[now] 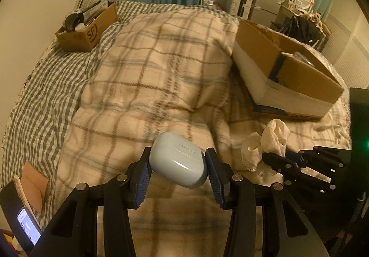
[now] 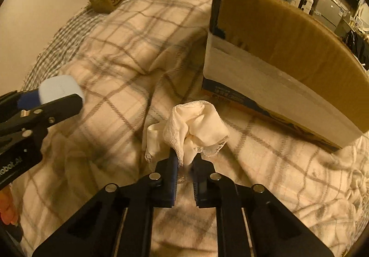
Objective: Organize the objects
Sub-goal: 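Grasp the white lace cloth with the right gripper while the left holds the earbud case, then carry the earbud case and lace cloth into the cardboard box and release both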
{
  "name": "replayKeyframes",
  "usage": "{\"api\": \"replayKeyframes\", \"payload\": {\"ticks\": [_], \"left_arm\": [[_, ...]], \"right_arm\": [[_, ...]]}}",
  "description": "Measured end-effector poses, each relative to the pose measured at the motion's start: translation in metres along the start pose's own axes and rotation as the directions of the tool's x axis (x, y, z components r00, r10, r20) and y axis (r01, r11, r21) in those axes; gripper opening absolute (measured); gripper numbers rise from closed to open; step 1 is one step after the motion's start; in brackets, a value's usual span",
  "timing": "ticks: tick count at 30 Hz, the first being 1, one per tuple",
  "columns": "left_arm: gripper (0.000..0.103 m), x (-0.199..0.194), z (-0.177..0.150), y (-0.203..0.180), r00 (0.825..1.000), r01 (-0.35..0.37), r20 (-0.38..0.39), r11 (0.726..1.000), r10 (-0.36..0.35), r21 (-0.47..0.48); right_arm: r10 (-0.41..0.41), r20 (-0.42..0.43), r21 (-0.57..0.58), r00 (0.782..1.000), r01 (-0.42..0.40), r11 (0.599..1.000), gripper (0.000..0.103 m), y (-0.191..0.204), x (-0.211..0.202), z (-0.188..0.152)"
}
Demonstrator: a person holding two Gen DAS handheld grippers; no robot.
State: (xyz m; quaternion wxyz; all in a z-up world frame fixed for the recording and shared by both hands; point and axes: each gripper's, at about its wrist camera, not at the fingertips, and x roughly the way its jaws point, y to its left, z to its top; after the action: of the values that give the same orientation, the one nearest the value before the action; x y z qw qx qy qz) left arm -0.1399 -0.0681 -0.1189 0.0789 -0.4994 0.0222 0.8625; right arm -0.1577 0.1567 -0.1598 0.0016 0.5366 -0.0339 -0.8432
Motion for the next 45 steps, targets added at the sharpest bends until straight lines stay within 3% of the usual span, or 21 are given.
{"api": "replayKeyframes", "payload": {"ticks": [8,17,23,31,39,45], "left_arm": [[0.047,-0.043,0.009,-0.032,0.996,0.048,0.067,0.997,-0.051,0.058],[0.047,-0.105,0.054,-0.086,0.967,0.165,0.175,0.979,-0.184,0.118],[0.047,-0.125,0.088,-0.113,0.955,0.157,0.224,0.974,-0.191,0.162],[0.047,-0.094,0.138,-0.145,0.956,0.144,0.222,0.968,-0.189,0.206],[0.047,-0.012,0.179,-0.171,0.976,0.105,0.158,0.964,-0.147,0.246],[0.047,0.044,0.187,-0.178,0.987,0.105,0.095,0.961,-0.133,0.255]], "right_arm": [[-0.024,0.168,0.059,0.985,0.014,0.998,0.009,-0.022,-0.081,-0.006],[-0.124,0.352,0.112,0.928,0.09,0.99,0.009,-0.072,-0.203,0.004],[-0.143,0.4,0.128,0.905,0.1,0.987,0.009,-0.095,-0.237,0.026],[-0.114,0.396,0.135,0.911,0.065,0.989,0.009,-0.125,-0.216,0.062],[-0.102,0.333,0.162,0.937,0.05,0.985,0.009,-0.169,-0.142,0.107],[-0.073,0.289,0.211,0.955,0.011,0.977,0.009,-0.201,-0.087,0.115]]}}
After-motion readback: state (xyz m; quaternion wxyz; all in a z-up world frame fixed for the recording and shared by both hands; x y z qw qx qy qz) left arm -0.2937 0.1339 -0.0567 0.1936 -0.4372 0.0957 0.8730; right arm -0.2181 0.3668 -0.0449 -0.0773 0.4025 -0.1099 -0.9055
